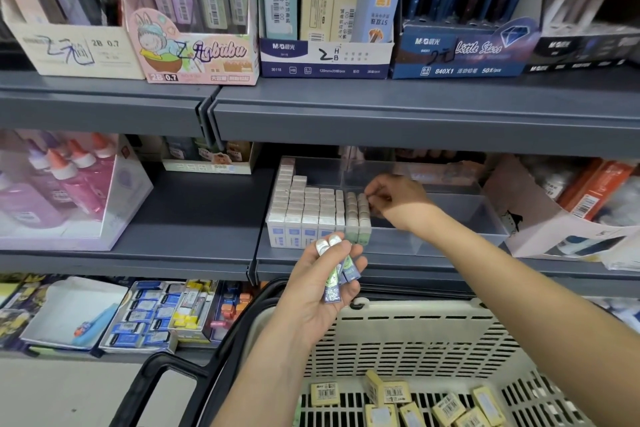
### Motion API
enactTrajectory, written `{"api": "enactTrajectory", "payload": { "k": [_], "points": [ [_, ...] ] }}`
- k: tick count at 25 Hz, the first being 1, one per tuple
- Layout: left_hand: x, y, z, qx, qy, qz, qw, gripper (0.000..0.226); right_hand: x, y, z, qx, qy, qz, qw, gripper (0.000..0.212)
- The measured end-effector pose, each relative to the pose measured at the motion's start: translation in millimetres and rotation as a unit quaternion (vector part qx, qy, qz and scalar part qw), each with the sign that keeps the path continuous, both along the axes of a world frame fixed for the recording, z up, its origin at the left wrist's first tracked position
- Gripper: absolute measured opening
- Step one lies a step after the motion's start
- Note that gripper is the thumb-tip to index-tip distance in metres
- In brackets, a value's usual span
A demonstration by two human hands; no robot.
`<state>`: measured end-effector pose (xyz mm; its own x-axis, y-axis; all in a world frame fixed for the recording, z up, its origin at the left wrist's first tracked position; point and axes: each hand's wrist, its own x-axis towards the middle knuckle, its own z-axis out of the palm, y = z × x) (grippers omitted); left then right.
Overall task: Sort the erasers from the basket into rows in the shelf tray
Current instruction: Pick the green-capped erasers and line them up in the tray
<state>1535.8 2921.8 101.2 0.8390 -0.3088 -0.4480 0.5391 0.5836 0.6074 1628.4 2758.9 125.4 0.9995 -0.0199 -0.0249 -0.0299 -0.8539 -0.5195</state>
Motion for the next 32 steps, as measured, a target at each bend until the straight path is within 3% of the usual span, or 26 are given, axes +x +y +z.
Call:
{"api": "enactTrajectory", "payload": {
  "k": [5, 8, 12, 17, 21, 24, 26, 28, 32],
  "points": [
    [-2.6, -2.4, 3.4, 0.007, 0.004, -0.003, 1.0, 0.033, -24.2, -4.3, 15.1, 0.024, -0.033, 0.006, 0.999, 0.017],
    [-4.1, -4.8, 5.0, -0.009, 0.022, -0.005, 1.0, 0.036, -57.1, 2.0, 22.4, 0.024, -0.059, 0.073, 0.995, 0.011],
    [-8.4, -7.3, 5.5, -0.037, 0.036, -0.038, 0.998, 0.046, -81.5, 12.5, 26.4, 0.034, -0.014, 0.134, 0.99, 0.016],
    [-9.4, -7.7, 4.8, -0.044, 0.042, -0.03, 0.998, 0.025, -90.7, 13.0, 32.6, 0.054, 0.025, 0.156, 0.986, 0.011],
    [-7.8, -7.9, 4.3, -0.055, 0.049, -0.019, 0.997, 0.024, -83.7, 0.1, 44.0, 0.219, 0.046, 0.123, 0.967, 0.008],
    [-2.1, -4.9, 1.1, -0.059, 0.053, 0.006, 0.997, 0.014, -64.6, -16.4, 53.1, 0.301, -0.02, 0.001, 0.953, 0.005],
    [0.1, -2.1, 0.3, -0.052, 0.047, 0.011, 0.998, 0.011, -49.2, -24.2, 51.6, 0.173, -0.07, -0.042, 0.982, 0.006],
    [0.7, -0.8, -0.1, -0.04, 0.038, 0.011, 0.998, 0.01, -41.6, -24.1, 46.1, 0.014, -0.06, -0.01, 0.998, 0.011],
    [1.7, -0.9, -1.1, -0.026, 0.032, 0.013, 0.999, 0.011, -38.9, -16.3, 27.4, -0.03, 0.015, 0.063, 0.997, 0.003]
  ]
}}
